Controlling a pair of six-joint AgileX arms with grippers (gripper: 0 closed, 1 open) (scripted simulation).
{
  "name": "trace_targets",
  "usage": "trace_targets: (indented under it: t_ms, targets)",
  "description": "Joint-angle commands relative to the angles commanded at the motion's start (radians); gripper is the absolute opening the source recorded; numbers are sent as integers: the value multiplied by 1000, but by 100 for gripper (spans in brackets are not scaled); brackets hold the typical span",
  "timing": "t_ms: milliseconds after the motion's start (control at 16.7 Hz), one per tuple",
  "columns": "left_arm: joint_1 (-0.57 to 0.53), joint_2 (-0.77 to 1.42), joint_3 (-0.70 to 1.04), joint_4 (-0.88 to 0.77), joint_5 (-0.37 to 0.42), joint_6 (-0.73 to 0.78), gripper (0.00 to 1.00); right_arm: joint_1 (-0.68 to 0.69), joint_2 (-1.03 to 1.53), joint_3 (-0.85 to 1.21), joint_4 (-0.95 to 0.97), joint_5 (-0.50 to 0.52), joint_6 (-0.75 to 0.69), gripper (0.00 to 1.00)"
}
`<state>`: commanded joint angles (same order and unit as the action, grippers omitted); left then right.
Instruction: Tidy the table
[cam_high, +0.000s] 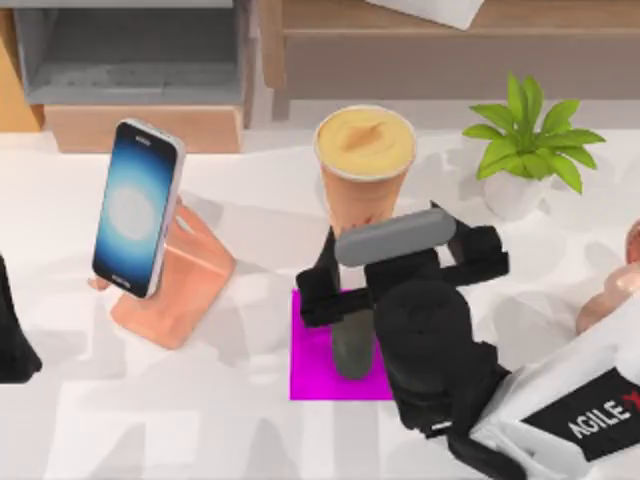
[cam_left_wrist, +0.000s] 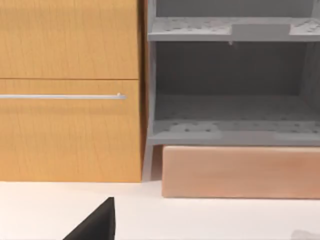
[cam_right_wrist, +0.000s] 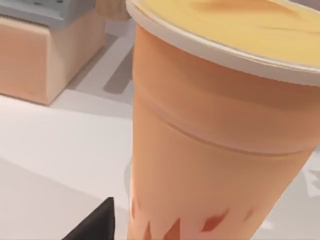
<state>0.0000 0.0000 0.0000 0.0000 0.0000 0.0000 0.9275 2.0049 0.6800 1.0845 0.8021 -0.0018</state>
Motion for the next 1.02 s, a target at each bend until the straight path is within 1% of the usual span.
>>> trace_targets:
  t_ms: [240,420,840,1020]
  targets:
    - [0,0,0,0,0,0,100,-5,238,165,214,110,5,100]
    - [0,0,0,0,0,0,100,-21,309,236,293,144,8,100]
    - [0,0,0,0,0,0,100,-25,313,254,288,141,7,100]
    - [0,0,0,0,0,0,100,-55,331,302,259,113,5,100]
